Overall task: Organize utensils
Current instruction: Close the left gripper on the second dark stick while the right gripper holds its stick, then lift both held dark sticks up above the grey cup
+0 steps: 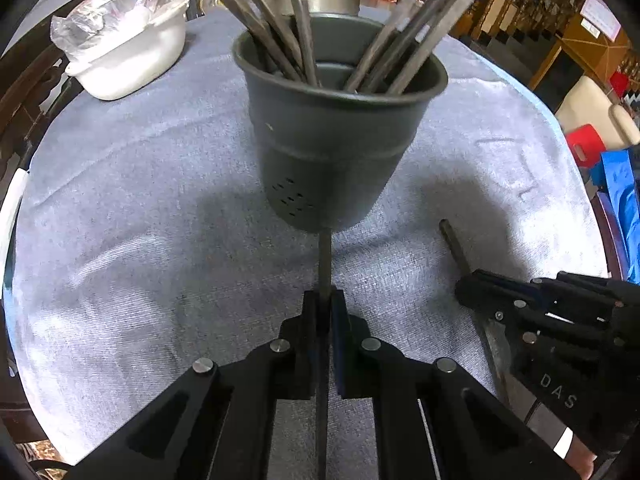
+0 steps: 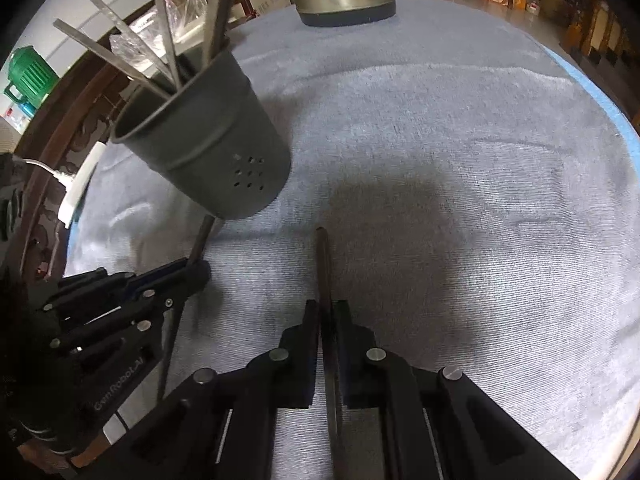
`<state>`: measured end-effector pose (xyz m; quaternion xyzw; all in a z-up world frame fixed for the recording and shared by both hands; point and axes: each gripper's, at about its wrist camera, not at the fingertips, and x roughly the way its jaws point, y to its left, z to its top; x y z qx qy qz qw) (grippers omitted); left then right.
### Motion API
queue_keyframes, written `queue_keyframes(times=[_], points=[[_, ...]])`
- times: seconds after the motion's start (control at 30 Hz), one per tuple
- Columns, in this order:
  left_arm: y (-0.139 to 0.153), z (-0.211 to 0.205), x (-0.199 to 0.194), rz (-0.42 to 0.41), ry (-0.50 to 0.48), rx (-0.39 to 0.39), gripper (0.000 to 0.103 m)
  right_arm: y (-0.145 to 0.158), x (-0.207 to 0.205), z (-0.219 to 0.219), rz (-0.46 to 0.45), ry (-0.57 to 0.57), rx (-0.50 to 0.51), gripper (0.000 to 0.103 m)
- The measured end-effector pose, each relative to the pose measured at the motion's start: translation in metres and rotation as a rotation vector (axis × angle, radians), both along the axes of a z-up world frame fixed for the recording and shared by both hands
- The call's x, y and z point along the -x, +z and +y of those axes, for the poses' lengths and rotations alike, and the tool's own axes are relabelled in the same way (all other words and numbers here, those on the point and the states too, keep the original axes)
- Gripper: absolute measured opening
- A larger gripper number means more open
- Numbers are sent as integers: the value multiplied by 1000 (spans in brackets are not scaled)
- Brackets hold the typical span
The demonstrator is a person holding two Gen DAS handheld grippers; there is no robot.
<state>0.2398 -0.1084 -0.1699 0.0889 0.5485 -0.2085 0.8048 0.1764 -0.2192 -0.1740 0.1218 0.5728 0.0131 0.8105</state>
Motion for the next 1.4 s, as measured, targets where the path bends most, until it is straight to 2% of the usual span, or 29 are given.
queue_keyframes(times=[0.47,0.57,0.73,0.9,1.07,1.17,1.4], points=[[26,17,17,-44,6,26,6,29,13,4,-76,-2,-24,10],[24,19,16,-26,7,28,6,26,11,2,-62,-2,-18,10],[14,26,9,-16,18,25,6,4,7,-6,-22,-32,-41,10],[17,31,8,-21,25,40,6,5,7,-6,-34,-28,-57,10],[40,46,11,-50,37,95,6,17,10,-10,-90,-23,-76,10],[64,61,14,-98,57,164,6,29,14,-12,-151,-27,-107,10],[110,85,26,-206,110,269,6,58,30,-12,-311,-29,-175,9]])
